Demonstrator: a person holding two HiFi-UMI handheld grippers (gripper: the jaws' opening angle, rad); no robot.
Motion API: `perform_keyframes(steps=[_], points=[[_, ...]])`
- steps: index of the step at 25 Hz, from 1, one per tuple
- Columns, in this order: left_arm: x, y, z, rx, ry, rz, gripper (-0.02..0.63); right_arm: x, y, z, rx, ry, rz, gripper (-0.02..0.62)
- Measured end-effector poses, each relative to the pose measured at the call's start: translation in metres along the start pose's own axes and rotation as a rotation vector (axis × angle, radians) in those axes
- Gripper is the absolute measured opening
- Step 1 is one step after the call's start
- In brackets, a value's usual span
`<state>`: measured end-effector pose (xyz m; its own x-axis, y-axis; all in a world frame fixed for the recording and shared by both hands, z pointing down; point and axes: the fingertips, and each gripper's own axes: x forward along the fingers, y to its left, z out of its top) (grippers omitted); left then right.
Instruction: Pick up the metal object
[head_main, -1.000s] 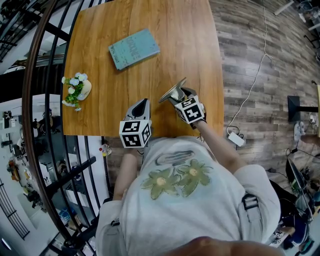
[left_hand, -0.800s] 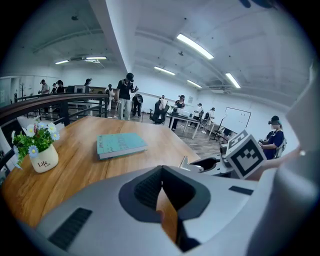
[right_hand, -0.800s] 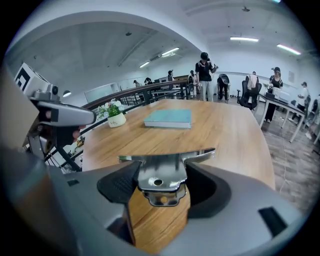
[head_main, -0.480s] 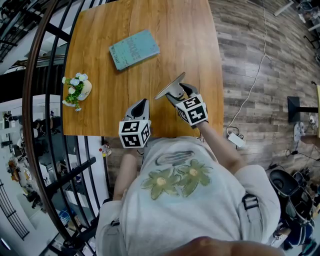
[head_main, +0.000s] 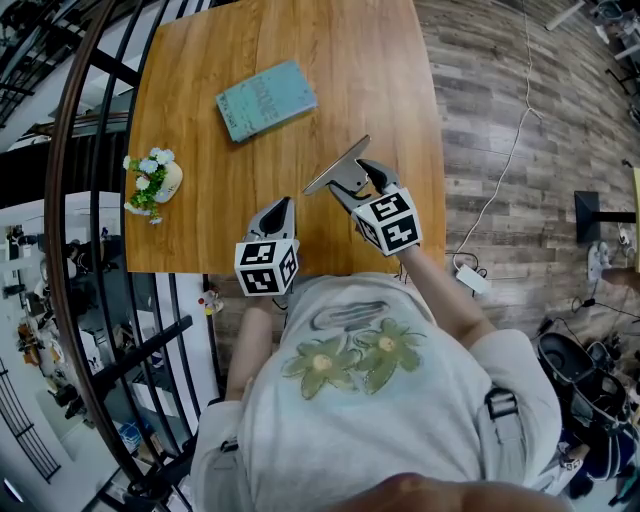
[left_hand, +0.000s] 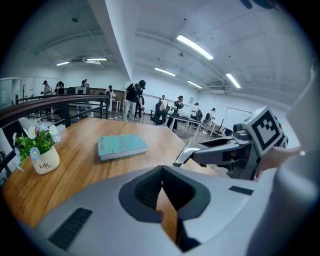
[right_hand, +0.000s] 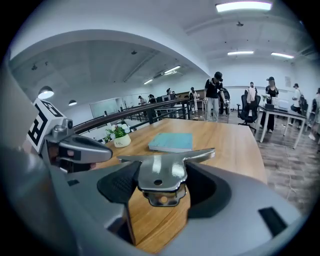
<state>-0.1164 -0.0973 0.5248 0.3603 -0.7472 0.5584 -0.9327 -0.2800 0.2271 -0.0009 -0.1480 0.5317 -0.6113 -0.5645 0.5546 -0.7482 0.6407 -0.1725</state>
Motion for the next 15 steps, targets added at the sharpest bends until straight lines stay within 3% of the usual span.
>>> perform_keyframes(steps=[15], points=[[-0.001,0.006,0.0,0.0,0.001,0.002,0.014,-0.024,0.01,0.039,-0.009,-0.122,0.018,0.298]])
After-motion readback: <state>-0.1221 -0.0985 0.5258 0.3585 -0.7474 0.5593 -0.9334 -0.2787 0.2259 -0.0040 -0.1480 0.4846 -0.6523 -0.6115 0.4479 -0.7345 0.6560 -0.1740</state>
